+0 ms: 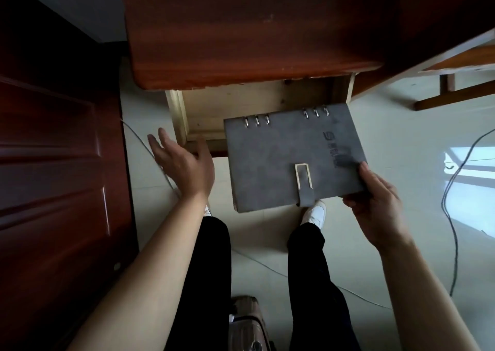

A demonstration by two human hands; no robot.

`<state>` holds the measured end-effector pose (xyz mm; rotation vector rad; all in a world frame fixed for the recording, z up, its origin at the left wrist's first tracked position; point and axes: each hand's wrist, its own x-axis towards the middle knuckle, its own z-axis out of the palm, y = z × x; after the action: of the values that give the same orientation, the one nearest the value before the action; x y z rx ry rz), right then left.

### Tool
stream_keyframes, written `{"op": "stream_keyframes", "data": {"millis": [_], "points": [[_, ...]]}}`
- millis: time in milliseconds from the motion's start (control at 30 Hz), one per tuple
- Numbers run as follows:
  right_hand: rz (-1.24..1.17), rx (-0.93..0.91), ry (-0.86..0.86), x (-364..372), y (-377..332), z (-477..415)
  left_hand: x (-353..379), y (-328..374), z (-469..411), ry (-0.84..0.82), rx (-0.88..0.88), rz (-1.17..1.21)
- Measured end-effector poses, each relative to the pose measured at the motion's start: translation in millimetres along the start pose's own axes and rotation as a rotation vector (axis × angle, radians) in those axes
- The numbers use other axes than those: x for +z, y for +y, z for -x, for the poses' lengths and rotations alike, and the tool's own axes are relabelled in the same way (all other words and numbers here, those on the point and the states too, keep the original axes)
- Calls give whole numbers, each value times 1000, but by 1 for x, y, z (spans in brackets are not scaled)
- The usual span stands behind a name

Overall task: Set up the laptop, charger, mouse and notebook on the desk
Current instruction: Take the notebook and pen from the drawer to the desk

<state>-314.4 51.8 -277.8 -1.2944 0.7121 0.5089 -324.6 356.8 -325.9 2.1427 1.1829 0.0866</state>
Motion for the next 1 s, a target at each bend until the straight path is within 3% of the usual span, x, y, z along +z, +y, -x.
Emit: {"op": "stream_keyframes", "data": {"millis": [167, 333, 433, 500, 600, 733, 800, 900, 1000], "points": [[-158, -37, -78, 40, -24, 7, -9, 5, -11, -216, -249, 174], [-213, -154, -91, 108, -60, -25, -7, -1, -7, -209, -185, 31], [-50, -199, -19, 133, -77, -53, -2, -6, -8, -209, -182, 63], [188, -251, 79, 139, -83, -64, 0, -9, -11, -198, -169, 79], [416, -426, 217, 133, -77, -68, 2, -12, -11, -190, -165, 93], [101, -204, 173, 117, -56, -68, 3, -11, -10, -177, -153, 81], [394, -123, 188, 112, -43, -72, 3, -9, -10, -172, -167, 78], [1150, -177, 51, 109, -23, -81, 4, -9, -11, -187, -180, 57], [1419, -294, -135, 121, -11, -94, 4, -10, -12, -190, -166, 41]]}}
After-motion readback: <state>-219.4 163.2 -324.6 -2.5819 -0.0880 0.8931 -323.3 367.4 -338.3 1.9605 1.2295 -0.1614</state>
